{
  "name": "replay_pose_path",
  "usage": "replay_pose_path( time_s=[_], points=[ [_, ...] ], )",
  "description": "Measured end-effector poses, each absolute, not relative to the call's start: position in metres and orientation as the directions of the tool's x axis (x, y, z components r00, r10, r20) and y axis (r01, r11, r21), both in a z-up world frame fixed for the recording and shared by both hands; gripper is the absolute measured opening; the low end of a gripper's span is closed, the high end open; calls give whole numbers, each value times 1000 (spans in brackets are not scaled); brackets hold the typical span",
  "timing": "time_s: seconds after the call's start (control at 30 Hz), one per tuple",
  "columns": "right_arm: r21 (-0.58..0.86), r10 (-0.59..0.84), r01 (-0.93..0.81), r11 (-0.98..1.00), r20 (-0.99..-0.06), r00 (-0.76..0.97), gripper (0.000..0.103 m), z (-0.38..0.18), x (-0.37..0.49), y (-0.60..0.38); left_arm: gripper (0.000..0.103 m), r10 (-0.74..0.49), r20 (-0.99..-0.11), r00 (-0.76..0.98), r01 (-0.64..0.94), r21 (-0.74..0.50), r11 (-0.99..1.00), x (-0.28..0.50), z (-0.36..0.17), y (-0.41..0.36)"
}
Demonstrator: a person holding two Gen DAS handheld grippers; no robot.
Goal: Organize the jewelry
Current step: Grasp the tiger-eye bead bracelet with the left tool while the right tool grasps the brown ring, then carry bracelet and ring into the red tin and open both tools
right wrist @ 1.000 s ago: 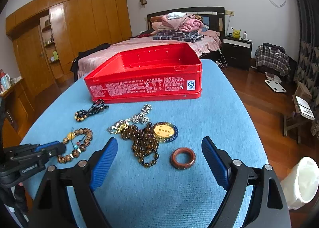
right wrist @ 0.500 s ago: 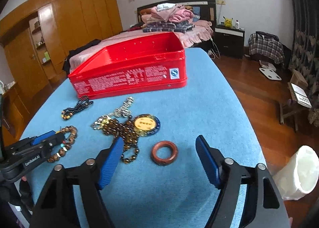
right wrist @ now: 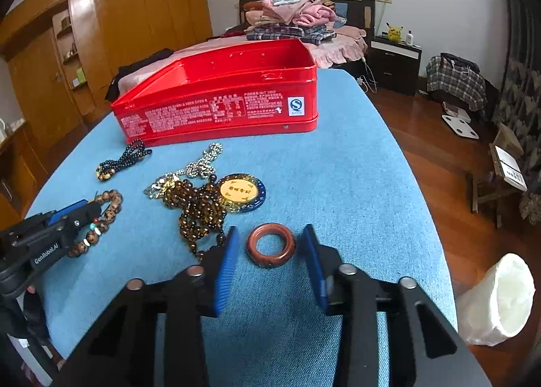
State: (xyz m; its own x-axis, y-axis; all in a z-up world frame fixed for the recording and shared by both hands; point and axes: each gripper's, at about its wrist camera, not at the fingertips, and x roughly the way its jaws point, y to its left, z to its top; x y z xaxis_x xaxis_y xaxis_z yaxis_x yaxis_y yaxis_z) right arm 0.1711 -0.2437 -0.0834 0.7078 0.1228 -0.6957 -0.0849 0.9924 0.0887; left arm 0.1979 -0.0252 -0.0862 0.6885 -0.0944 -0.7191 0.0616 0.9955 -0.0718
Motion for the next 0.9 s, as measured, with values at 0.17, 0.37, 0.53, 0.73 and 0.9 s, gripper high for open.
replay_pose_path(
  time_s=[0.17,0.37,0.53,0.73,0.9],
  points=[
    [72,121,-98,993,-696,708,30,-83,170,-242,12,-93,-715,693,77,-55,996,195,-86,-32],
    [85,126,-94,992,-691,712,30,-83,167,-242,11,-105,-713,693,89,-60,994,190,-86,-40],
    [90,132,-96,991,-691,711,29,-82,163,-242,11,-140,-710,690,106,-92,990,184,-85,-46],
    [92,132,-94,991,-686,716,29,-76,162,-244,11,-170,-695,698,114,-127,985,181,-78,-47],
    [94,135,-97,991,-674,727,29,-65,163,-244,11,-190,-668,719,119,-151,981,179,-64,-46]
  ],
)
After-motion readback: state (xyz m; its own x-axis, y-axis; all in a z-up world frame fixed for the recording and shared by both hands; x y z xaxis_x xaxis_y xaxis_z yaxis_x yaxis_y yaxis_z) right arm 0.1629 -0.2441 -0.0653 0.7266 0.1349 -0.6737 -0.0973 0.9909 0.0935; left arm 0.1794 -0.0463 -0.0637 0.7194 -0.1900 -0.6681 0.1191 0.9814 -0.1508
